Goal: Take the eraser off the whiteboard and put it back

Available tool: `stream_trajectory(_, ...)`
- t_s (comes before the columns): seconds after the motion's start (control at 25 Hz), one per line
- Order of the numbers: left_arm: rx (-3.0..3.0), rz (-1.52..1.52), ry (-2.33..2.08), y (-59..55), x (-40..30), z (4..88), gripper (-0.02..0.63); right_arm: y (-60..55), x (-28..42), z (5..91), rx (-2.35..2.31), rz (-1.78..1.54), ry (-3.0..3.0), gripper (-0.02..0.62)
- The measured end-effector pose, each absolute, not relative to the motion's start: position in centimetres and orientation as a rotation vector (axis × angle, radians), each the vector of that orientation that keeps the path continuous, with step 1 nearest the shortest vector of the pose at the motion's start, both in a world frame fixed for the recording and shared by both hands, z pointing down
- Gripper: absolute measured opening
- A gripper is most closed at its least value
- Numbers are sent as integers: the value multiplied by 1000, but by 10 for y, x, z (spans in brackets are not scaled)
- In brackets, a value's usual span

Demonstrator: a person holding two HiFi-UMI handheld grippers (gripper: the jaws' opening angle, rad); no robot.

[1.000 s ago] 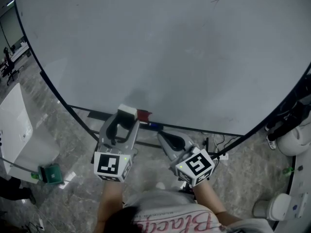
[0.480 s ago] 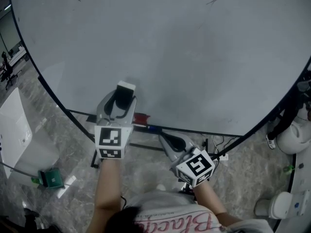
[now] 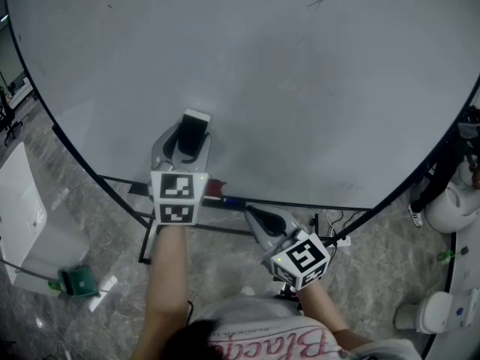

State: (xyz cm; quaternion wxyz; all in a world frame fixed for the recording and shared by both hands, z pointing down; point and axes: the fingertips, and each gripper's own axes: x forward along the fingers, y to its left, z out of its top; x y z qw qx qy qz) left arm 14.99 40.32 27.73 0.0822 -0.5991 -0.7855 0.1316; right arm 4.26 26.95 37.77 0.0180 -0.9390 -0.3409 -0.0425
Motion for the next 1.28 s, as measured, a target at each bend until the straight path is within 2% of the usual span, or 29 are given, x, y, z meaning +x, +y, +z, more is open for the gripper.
stream_trajectory(1.0,-1822,422,-2357,385,155,279,247,267,47,376,-2934,-134,-1054,2)
stream_trajectory(1.08,-1835,397,-2392,376,160,284,230,265,51,376,-2937,-140,-1043,2)
stream_trajectory(1.28,-1876,349,-2401,354,175,301,62,261,60,377,-2950,-172,-1004,2)
